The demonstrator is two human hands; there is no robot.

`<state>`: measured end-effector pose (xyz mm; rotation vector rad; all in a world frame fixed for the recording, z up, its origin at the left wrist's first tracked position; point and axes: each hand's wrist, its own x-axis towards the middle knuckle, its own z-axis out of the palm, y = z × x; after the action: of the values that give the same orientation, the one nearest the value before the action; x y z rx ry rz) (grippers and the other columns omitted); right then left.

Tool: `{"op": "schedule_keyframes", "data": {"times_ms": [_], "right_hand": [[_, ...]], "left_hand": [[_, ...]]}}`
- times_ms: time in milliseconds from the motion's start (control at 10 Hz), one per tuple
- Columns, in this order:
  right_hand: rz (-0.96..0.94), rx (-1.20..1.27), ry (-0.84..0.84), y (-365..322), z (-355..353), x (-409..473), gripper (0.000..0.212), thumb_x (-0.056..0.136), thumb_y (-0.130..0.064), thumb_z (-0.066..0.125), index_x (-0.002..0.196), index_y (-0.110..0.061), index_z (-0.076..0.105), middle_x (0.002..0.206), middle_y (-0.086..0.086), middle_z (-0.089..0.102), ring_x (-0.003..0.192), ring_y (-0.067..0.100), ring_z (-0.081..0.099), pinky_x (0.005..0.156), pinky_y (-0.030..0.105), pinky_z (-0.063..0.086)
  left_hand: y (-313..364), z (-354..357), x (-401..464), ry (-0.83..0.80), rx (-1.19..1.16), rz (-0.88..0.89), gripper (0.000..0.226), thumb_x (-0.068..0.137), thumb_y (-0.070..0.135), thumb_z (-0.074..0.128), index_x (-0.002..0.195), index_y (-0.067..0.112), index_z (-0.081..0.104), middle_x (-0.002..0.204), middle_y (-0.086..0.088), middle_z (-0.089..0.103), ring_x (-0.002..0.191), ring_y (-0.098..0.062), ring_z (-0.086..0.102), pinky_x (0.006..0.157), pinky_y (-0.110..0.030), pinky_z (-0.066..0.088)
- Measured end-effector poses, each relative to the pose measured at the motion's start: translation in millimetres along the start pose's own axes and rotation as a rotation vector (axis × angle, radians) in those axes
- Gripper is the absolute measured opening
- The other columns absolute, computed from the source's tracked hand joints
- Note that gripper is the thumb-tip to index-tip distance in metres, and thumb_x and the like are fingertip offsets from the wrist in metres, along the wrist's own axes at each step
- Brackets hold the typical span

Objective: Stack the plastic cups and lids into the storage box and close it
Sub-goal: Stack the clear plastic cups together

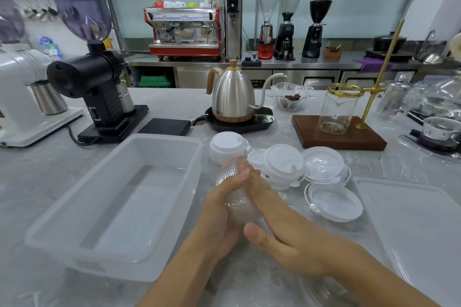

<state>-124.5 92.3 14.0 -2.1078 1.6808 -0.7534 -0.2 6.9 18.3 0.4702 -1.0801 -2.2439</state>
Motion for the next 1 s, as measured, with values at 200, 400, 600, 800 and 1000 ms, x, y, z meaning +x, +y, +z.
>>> {"op": "schedule_keyframes", "data": {"times_ms": [200, 400, 600, 800, 1000], "right_hand": [[-0.057, 0.053, 0.072, -2.5, -5.9, 2.0, 0.063, 0.103, -0.037, 0.037, 0.158, -0.018, 0.012, 0.166, -0.009, 0.004, 0.150, -0.006, -0.004, 0.125, 0.027, 0.006], [-0.102, 0.255, 0.162, 1.4, -5.9, 5.2, 0.083, 0.091, -0.072, 0.010, 0.154, -0.020, 0.027, 0.164, -0.007, 0.022, 0.151, -0.003, 0.014, 0.123, 0.023, 0.014], [-0.008, 0.198, 0.490, 8.4, -38.0, 2.0, 0.028, 0.099, -0.028, 0.050, 0.123, -0.023, 0.064, 0.130, -0.014, 0.062, 0.125, -0.004, 0.053, 0.103, 0.013, 0.039], [0.212, 0.083, 0.406, -4.7, -68.9, -45.2, 0.029, 0.091, -0.041, 0.063, 0.118, -0.032, 0.067, 0.113, -0.022, 0.069, 0.108, -0.003, 0.063, 0.090, 0.009, 0.046], [0.397, -0.199, -0.095, -14.1, -55.9, -104.7, 0.083, 0.064, -0.080, 0.067, 0.137, -0.059, 0.035, 0.146, -0.044, 0.028, 0.136, -0.021, 0.025, 0.112, 0.013, 0.027]], "left_hand": [[-0.4, 0.2, 2.9, -0.019, 0.037, 0.014, 0.021, 0.071, 0.031, 0.068, 0.084, 0.022, 0.083, 0.097, -0.006, 0.077, 0.097, -0.020, 0.075, 0.093, -0.039, 0.053], [0.2, 0.1, 7.2, -0.037, -0.008, 0.023, 0.032, 0.063, 0.036, 0.065, 0.085, 0.018, 0.079, 0.105, -0.014, 0.069, 0.103, -0.030, 0.065, 0.094, -0.045, 0.045], [-1.8, -3.5, 11.0, -0.055, -0.076, 0.082, 0.042, 0.058, 0.030, 0.067, 0.094, 0.011, 0.074, 0.099, -0.016, 0.063, 0.085, -0.030, 0.064, 0.070, -0.042, 0.053], [-2.0, -3.3, 10.8, -0.112, -0.054, 0.080, 0.030, 0.057, 0.030, 0.062, 0.078, 0.015, 0.077, 0.089, -0.012, 0.066, 0.074, -0.027, 0.061, 0.065, -0.040, 0.051], [-7.3, 1.6, 9.9, -0.128, -0.024, 0.047, 0.024, 0.065, 0.025, 0.056, 0.074, 0.016, 0.076, 0.088, -0.011, 0.064, 0.076, -0.027, 0.060, 0.065, -0.039, 0.054]]}}
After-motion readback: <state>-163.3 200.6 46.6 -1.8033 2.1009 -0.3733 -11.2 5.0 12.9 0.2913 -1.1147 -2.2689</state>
